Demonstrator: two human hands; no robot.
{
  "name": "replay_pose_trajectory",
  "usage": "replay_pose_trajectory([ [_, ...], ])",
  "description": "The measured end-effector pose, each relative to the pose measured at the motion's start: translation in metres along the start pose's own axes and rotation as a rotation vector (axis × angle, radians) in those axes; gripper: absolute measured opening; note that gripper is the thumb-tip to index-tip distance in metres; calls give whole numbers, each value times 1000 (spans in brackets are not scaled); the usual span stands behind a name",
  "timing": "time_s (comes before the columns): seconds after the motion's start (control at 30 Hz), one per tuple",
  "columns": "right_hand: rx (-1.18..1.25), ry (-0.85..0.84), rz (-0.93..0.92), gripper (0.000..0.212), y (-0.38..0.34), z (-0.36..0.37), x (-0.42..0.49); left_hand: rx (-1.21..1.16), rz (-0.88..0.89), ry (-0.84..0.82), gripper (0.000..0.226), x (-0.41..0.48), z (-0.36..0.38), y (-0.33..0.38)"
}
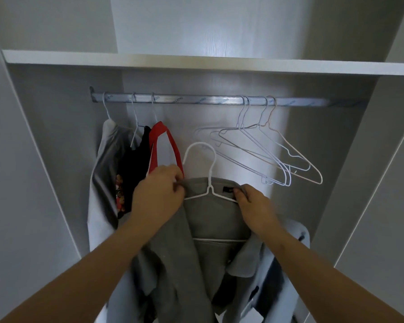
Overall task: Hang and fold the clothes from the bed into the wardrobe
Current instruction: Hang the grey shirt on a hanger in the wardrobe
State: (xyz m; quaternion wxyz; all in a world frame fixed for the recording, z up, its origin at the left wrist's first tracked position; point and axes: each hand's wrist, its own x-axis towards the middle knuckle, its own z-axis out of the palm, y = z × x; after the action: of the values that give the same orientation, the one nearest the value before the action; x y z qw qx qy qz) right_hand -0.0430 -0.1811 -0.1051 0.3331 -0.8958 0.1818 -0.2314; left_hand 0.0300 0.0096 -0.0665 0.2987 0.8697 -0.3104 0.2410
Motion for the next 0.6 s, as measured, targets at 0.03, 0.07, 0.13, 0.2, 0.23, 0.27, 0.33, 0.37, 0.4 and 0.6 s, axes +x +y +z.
replay_pose_trajectory([
  [0.03, 27, -22, 41, 26, -2, 0, 2, -29, 74, -126, 9, -10, 2, 7],
  [0.07, 57, -53, 79, 25, -3, -1, 4, -102, 148, -348, 12, -19, 4, 13],
  [0.13, 114, -101, 127, 26, -5, -3, 6, -271, 182, -849, 9, -30, 7, 19],
  [0.2, 153, -115, 147, 28, -6, -6, 7, -258, 153, -768, 21, -26, 13, 14],
  [0.23, 170, -111, 153, 28, -6, -7, 7, -188, 122, -541, 23, -20, 16, 8],
  [0.27, 192, -105, 159, 27, -6, -8, 6, -88, 110, -322, 23, -14, 18, 3],
  [0.33, 235, -92, 162, 27, -7, -12, 5, -6, 102, -184, 36, -7, 23, -2],
  [0.37, 253, -84, 158, 27, -6, -15, 4, -22, 92, -274, 39, -4, 27, -5],
  [0.4, 268, -76, 147, 26, -6, -17, 4, -75, 65, -374, 36, -2, 30, -6],
  [0.6, 120, -14, -3, 26, -19, -13, -7, -260, 32, -221, 32, -5, 43, 19],
])
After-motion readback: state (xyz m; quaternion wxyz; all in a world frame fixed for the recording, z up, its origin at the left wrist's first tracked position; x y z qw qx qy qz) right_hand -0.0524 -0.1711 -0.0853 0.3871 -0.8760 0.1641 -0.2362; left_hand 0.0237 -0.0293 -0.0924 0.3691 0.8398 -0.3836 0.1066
